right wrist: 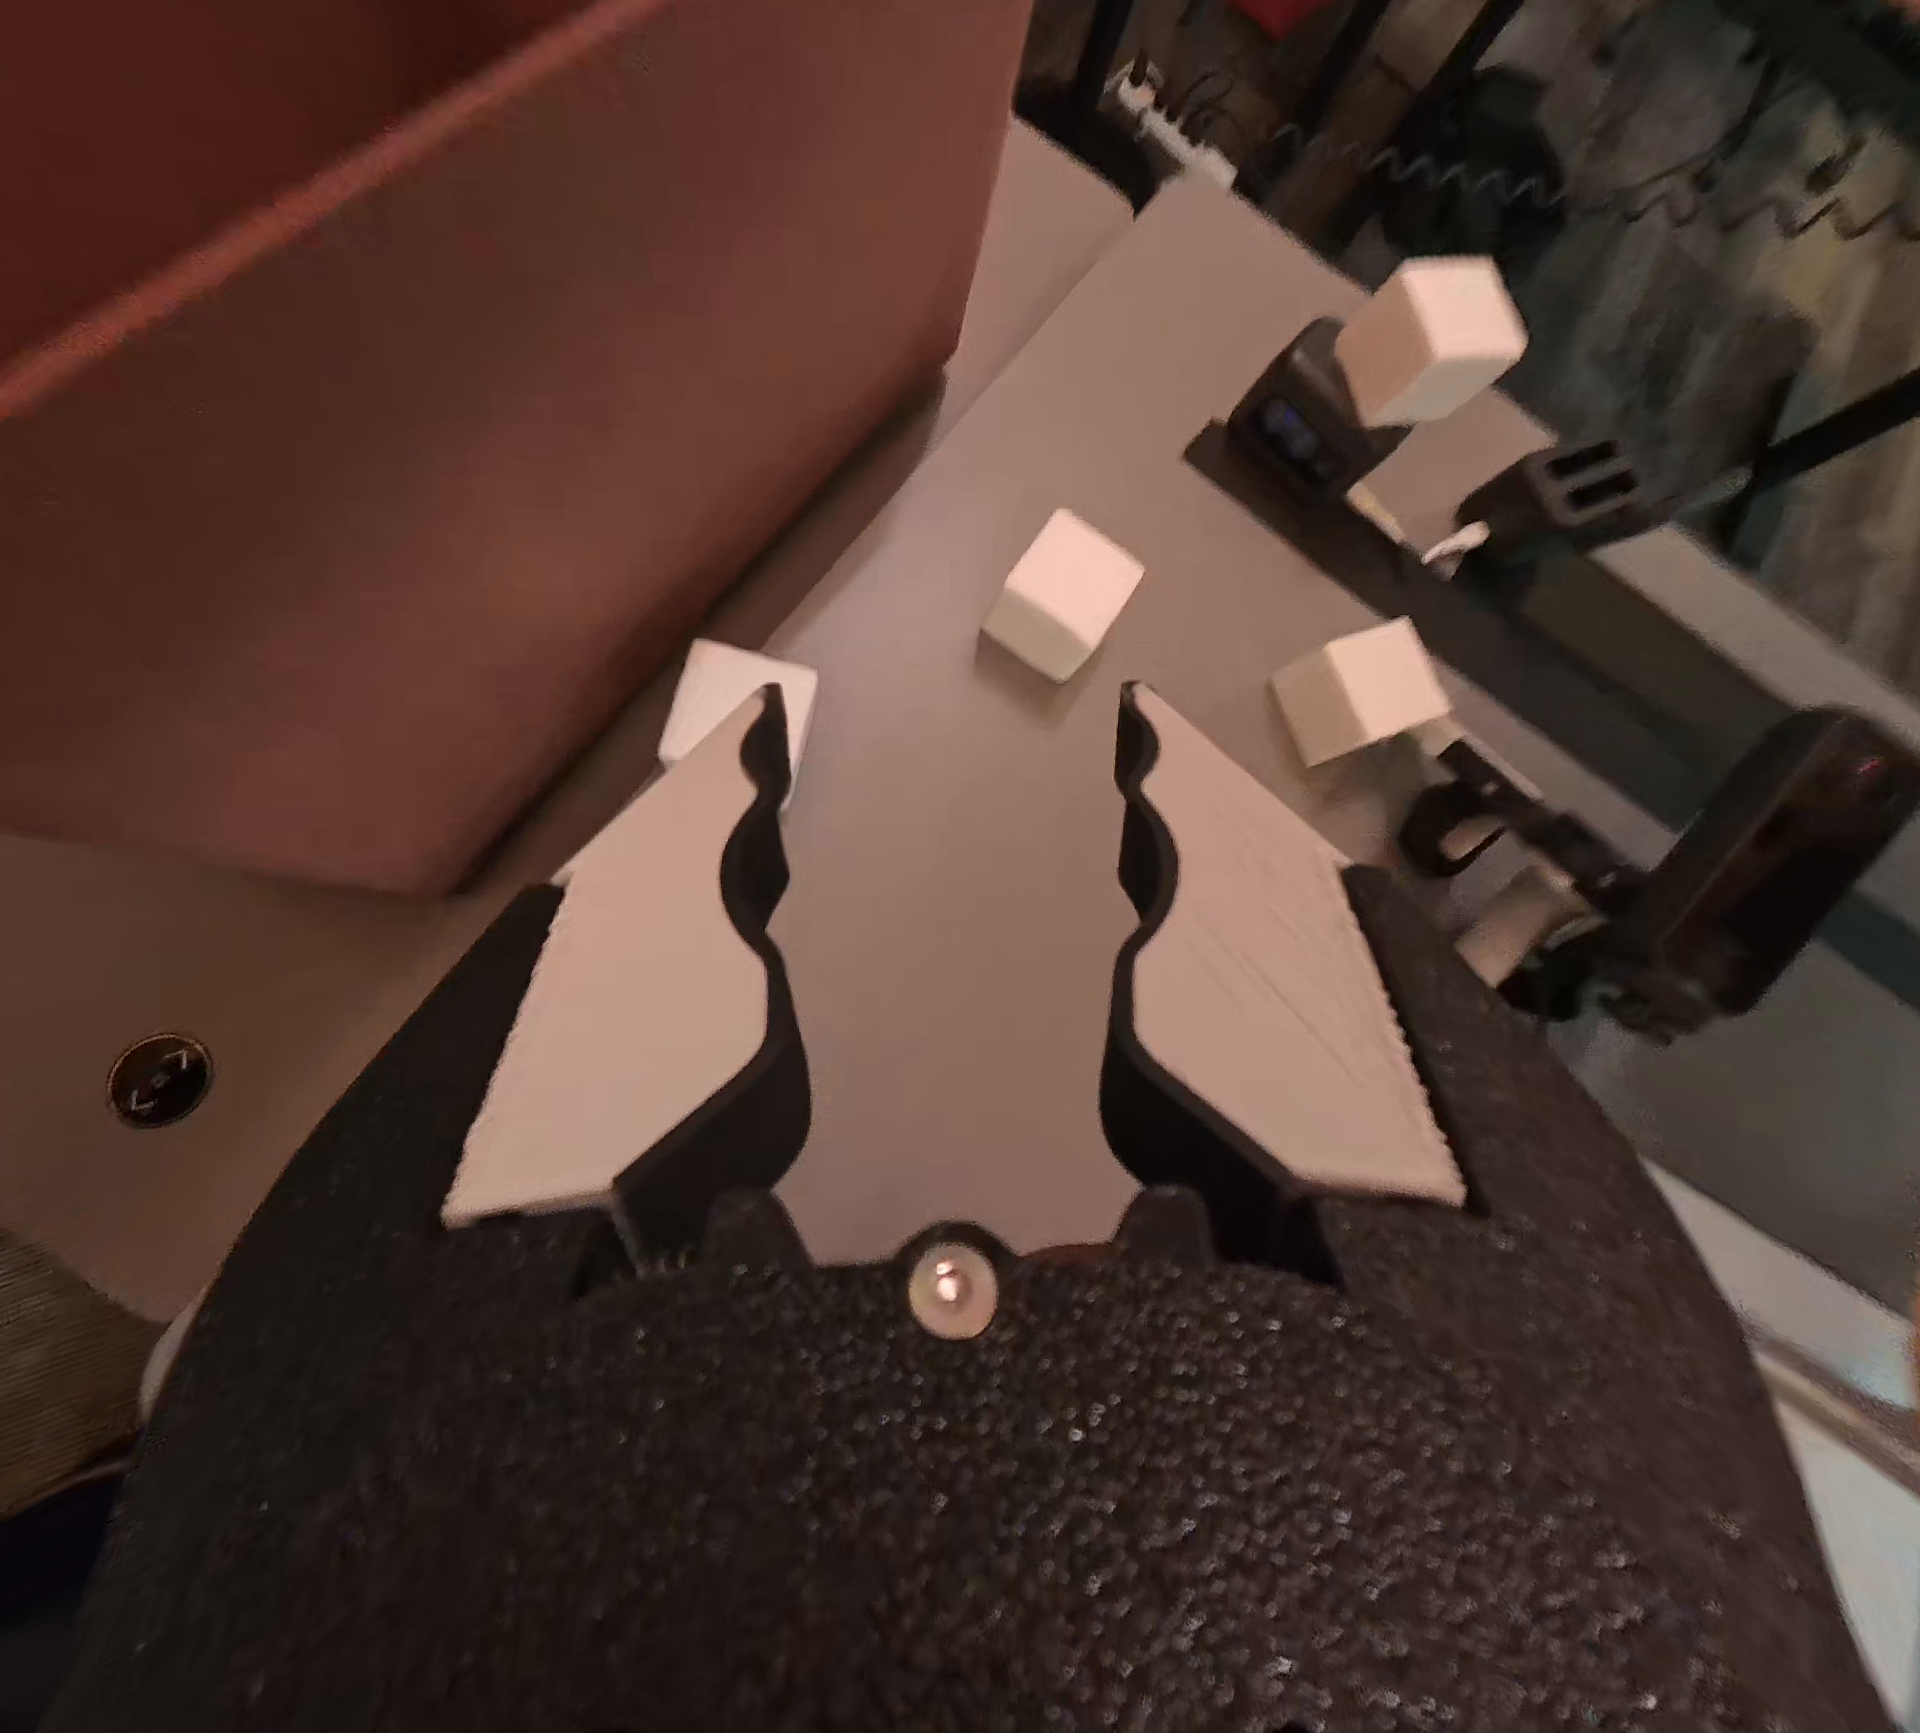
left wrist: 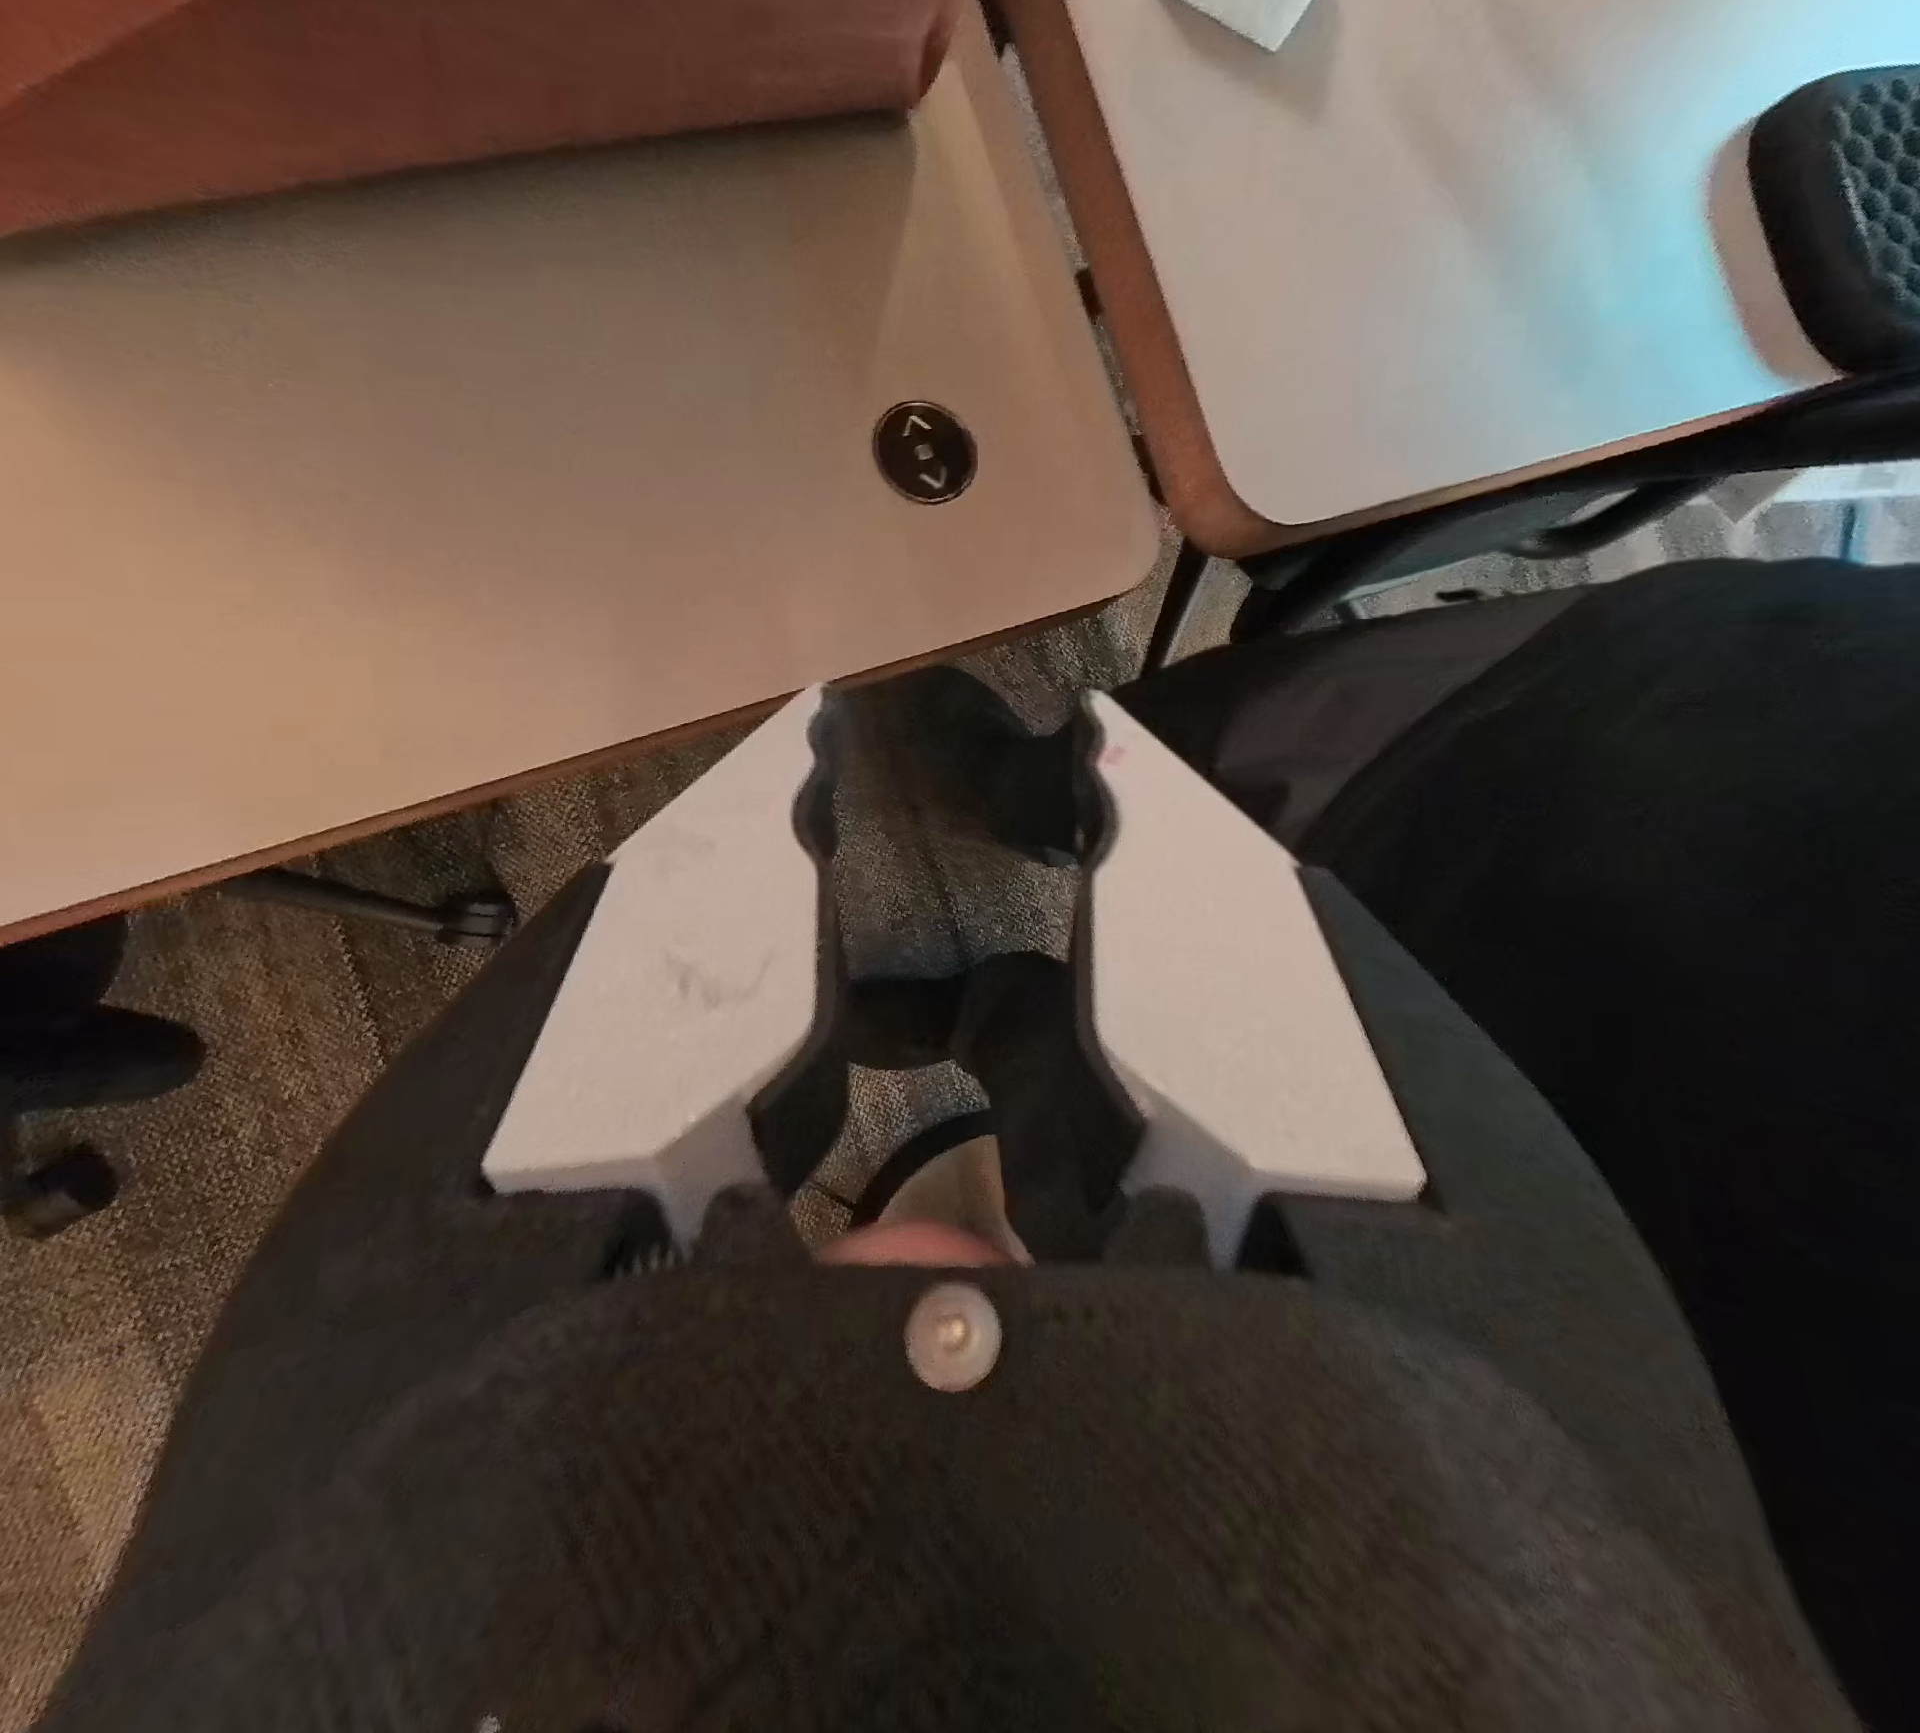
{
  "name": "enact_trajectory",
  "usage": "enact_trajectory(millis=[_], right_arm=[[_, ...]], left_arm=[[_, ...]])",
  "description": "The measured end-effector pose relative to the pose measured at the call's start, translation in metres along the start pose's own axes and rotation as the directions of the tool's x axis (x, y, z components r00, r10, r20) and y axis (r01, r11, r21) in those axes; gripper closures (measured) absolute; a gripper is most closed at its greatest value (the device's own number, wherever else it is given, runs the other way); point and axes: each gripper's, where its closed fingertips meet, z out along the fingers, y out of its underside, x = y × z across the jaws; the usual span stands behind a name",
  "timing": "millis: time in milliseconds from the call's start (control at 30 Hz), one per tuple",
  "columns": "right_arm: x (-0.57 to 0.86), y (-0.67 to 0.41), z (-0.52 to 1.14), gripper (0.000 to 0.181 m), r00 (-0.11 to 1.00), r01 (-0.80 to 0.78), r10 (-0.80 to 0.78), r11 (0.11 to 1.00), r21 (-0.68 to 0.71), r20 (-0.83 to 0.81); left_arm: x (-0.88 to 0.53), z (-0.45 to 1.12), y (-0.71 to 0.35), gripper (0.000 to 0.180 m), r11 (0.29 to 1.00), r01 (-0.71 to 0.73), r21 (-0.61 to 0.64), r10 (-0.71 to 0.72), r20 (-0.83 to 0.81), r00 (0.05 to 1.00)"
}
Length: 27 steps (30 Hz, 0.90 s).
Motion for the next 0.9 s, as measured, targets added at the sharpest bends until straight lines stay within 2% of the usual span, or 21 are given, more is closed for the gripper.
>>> enact_trajectory(millis=[100, 200, 400, 500, 700, 733, 767, 833, 900], right_arm=[[0.013, 0.029, 0.023, 0.111, 0.993, -0.095, 0.098, 0.994, -0.052, 0.064], [0.032, 0.04, 0.051, 0.109, 0.989, -0.09, 0.099, 0.993, -0.078, 0.115], [0.124, 0.013, 0.135, 0.108, 0.996, -0.069, 0.075, 0.993, -0.098, 0.058], [0.183, -0.016, 0.186, 0.088, 0.994, -0.107, 0.107, 0.99, -0.092, -0.005], [0.254, -0.046, 0.283, 0.086, 0.995, -0.103, 0.103, 0.978, -0.179, -0.007], [0.254, -0.045, 0.294, 0.092, 0.995, -0.091, 0.099, 0.973, -0.213, 0.029], [0.247, -0.043, 0.3, 0.115, 0.99, -0.073, 0.101, 0.967, -0.244, 0.102], [0.229, -0.041, 0.298, 0.18, 0.964, -0.045, 0.113, 0.96, -0.275, 0.239], [0.219, -0.039, 0.286, 0.181, 0.955, -0.041, 0.111, 0.968, -0.247, 0.275]], left_arm=[[-0.008, 0.0, -0.001, 0.137, 0.999, 0.032, -0.001, -0.032, 0.033, 0.999], [-0.012, -0.002, -0.005, 0.137, 0.997, 0.072, 0.001, -0.072, 0.095, 0.993], [0.003, 0.005, -0.002, 0.137, 0.97, 0.24, -0.04, -0.227, 0.199, 0.953], [0.021, 0.015, -0.004, 0.137, 0.952, 0.3, -0.062, -0.277, 0.241, 0.93], [0.056, 0.031, -0.019, 0.137, 0.938, 0.334, -0.09, -0.297, 0.287, 0.911], [0.059, 0.033, -0.021, 0.136, 0.937, 0.334, -0.099, -0.294, 0.289, 0.911], [0.061, 0.034, -0.022, 0.136, 0.936, 0.334, -0.108, -0.291, 0.293, 0.911], [0.063, 0.037, -0.025, 0.136, 0.936, 0.331, -0.121, -0.283, 0.3, 0.911], [0.064, 0.041, -0.029, 0.136, 0.936, 0.33, -0.126, -0.282, 0.296, 0.913]])
